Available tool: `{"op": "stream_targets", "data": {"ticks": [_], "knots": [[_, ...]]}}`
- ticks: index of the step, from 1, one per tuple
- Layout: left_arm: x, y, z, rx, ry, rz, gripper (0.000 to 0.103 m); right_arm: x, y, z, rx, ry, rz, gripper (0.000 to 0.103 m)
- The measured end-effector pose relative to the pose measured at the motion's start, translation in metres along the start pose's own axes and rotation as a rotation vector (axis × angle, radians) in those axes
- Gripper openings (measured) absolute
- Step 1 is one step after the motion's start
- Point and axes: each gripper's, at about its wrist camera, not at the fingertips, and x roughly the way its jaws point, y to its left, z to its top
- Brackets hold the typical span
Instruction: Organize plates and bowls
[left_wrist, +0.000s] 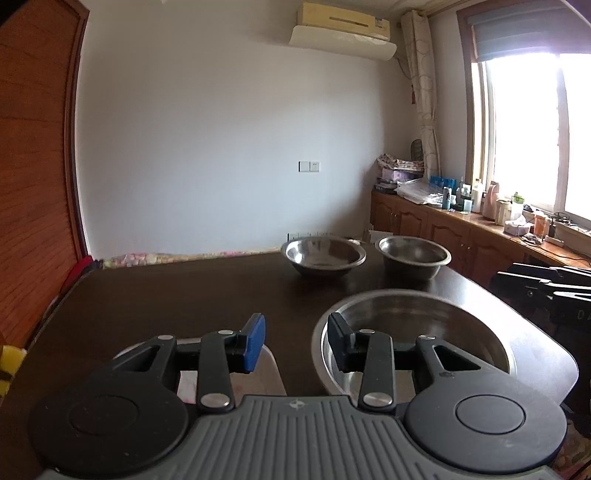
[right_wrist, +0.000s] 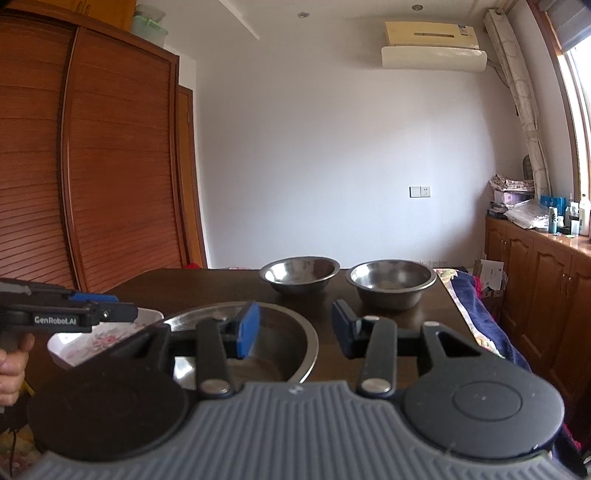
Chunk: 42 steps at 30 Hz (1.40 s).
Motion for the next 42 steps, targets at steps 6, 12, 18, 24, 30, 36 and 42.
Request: {"op": "stream_targets", "data": {"ticks": [6,12,18,24,30,36,42], "knots": [[0.013,0.007,0.022,0.020,-0.018,0.000,0.074,0.015,-0.004,0.015,-0.028,0.013,-0.004,0.047],[0.037,0.015,0.042,0.047,-0.009,-0.017,0.076,0.034,-0.015,0.037,-0.060,0.026,-0.002,0.052],[0.059,0.022,0.056,0.058,0.006,-0.028,0.080,0.060,-0.027,0.053,-0.102,0.048,0.001,0.052],[0.085,0.021,0.073,0.080,0.025,-0.038,0.084,0.088,-0.037,0.061,-0.123,0.097,0.023,0.052],[0.114,0.026,0.091,0.076,0.053,-0.045,0.086,0.112,-0.042,0.075,-0.130,0.141,0.055,0.053],[0.146,0.029,0.104,0.086,0.086,-0.038,0.090,0.148,-0.050,0.086,-0.127,0.199,0.091,0.057],[0.179,0.033,0.105,0.094,0.142,-0.040,0.090,0.188,-0.055,0.087,-0.115,0.283,0.128,0.060]]}}
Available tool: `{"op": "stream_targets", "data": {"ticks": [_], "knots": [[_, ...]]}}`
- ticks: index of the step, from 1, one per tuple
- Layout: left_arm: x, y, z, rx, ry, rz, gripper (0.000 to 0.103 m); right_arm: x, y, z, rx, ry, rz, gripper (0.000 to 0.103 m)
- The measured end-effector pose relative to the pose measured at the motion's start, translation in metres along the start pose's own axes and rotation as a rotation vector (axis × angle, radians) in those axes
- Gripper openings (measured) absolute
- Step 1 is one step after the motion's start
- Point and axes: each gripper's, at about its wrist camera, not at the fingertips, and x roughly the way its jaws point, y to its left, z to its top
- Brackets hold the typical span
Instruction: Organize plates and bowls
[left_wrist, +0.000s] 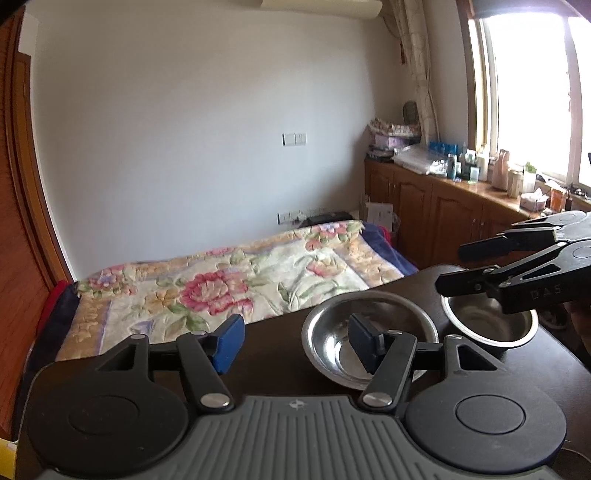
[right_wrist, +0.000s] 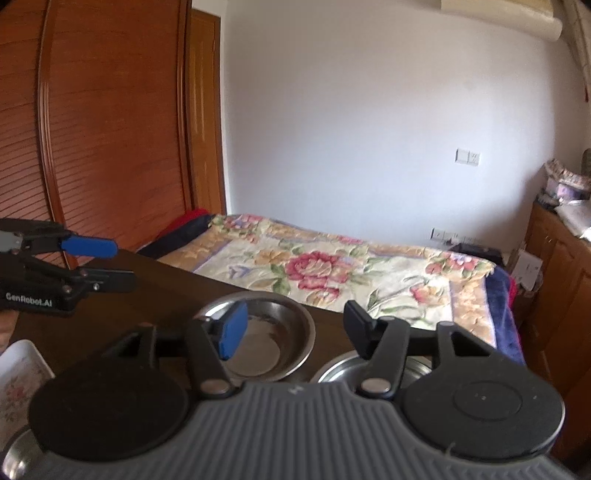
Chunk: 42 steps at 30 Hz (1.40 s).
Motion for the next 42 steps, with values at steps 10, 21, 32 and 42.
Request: {"op": "stream_targets", "data": {"ticks": [10,21,32,42], "knots": [[0.037,-0.001,-0.001,0.017,0.084,-0.028,0.087,0.042,-0.002,0.006,-0.001,0.139,0.045,0.061],[0.067,-0.001,-0.007,0.006,0.192,-0.076,0.071,0.069,0.003,0.012,-0.049,0.244,0.039,0.060],[0.073,-0.002,-0.013,-0.005,0.226,-0.099,0.051,0.084,0.008,0.009,-0.096,0.315,0.027,0.027],[0.069,-0.001,-0.013,-0.008,0.208,-0.090,0.046,0.088,0.009,0.006,-0.071,0.336,0.042,0.018]]}}
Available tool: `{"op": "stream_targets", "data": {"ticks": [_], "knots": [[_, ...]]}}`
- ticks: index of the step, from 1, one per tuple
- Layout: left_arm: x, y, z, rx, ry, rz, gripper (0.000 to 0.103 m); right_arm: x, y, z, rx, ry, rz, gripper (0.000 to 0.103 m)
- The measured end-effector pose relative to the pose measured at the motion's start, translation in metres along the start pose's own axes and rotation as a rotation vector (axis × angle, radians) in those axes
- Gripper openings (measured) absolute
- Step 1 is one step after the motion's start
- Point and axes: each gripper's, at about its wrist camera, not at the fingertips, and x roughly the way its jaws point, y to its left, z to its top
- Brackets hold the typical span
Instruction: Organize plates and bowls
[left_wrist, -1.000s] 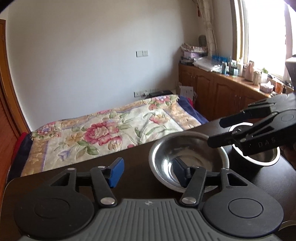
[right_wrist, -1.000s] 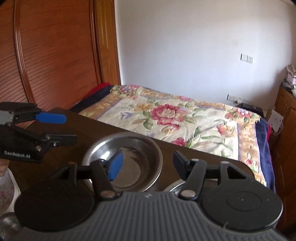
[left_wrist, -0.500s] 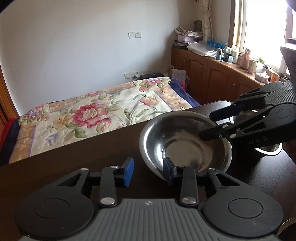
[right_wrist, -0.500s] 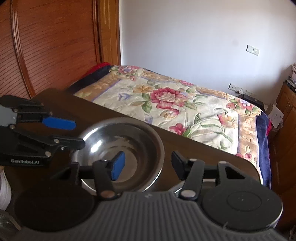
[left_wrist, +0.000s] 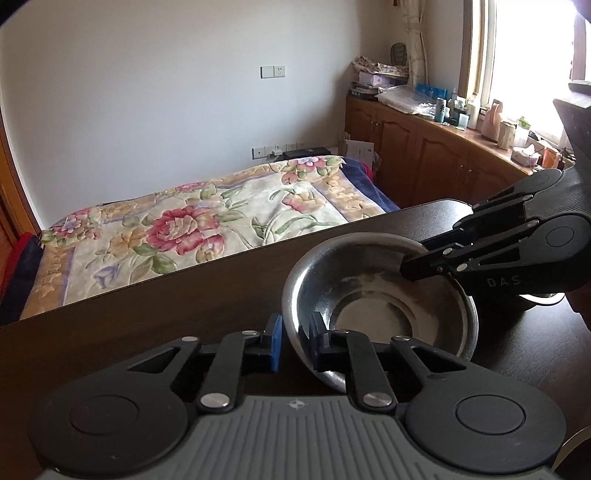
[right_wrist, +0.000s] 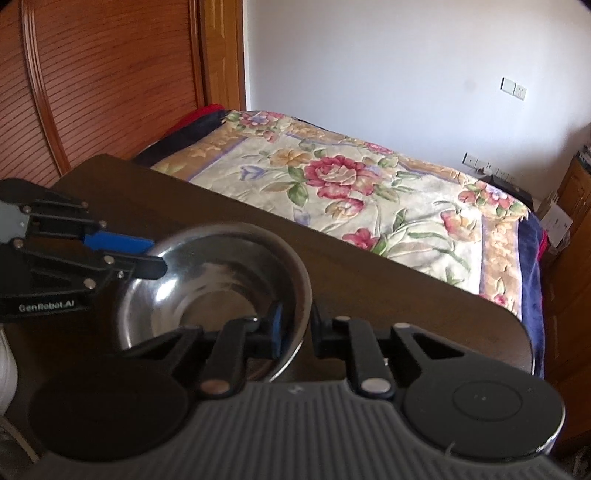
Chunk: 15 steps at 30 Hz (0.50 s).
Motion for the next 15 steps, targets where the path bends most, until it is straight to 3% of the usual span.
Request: {"op": "stream_targets", "data": {"ticks": [15], "knots": [[-0.048,-0.014,0.002,0.022,-0.115,0.010,0.038,-0.031,0.002,-0.002,0.036,-0.112,-0.009,0.012]]}}
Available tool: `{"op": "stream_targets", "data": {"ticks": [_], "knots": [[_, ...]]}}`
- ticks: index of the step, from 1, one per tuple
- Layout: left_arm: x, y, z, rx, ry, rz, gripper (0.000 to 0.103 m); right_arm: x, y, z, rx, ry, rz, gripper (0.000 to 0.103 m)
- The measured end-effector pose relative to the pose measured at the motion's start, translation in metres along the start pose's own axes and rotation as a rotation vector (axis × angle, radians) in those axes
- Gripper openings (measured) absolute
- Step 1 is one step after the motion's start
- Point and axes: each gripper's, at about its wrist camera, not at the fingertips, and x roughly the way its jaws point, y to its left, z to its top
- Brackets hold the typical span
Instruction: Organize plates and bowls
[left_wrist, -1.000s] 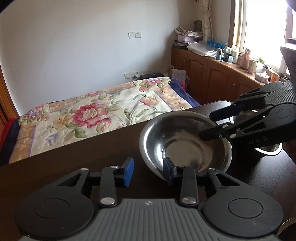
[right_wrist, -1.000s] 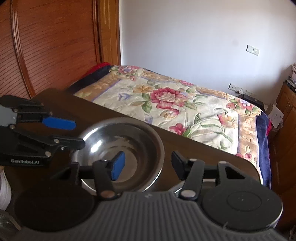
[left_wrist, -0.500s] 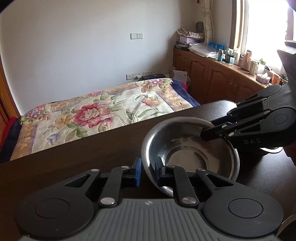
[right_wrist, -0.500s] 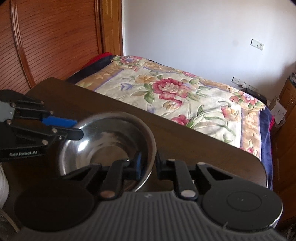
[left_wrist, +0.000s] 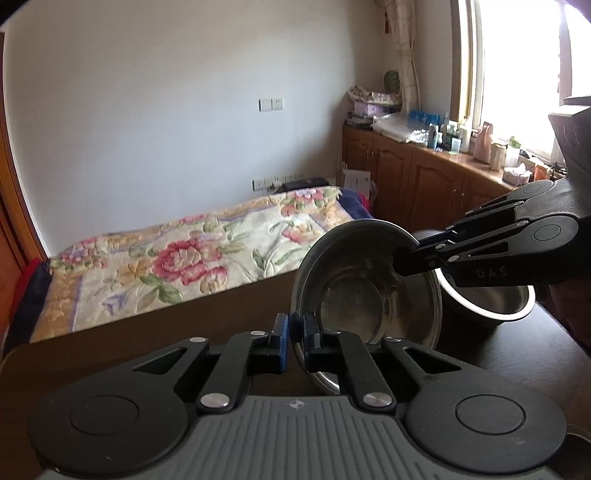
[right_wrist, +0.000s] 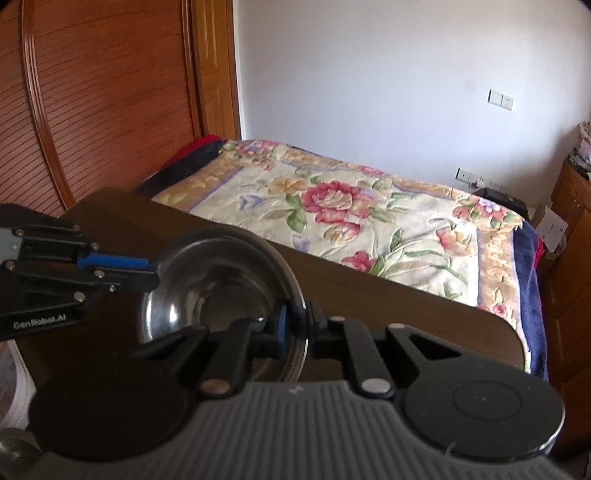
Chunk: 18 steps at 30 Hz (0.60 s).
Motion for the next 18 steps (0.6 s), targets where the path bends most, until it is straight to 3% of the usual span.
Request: {"op": "stream_targets", "data": {"ticks": [18], "knots": [[-0.086,-0.035,-0.006,0.042,-0.130,0.007,0.037,-0.078,0.027,-0.006,-0.063,-0.141,-0.079,0.012]]}}
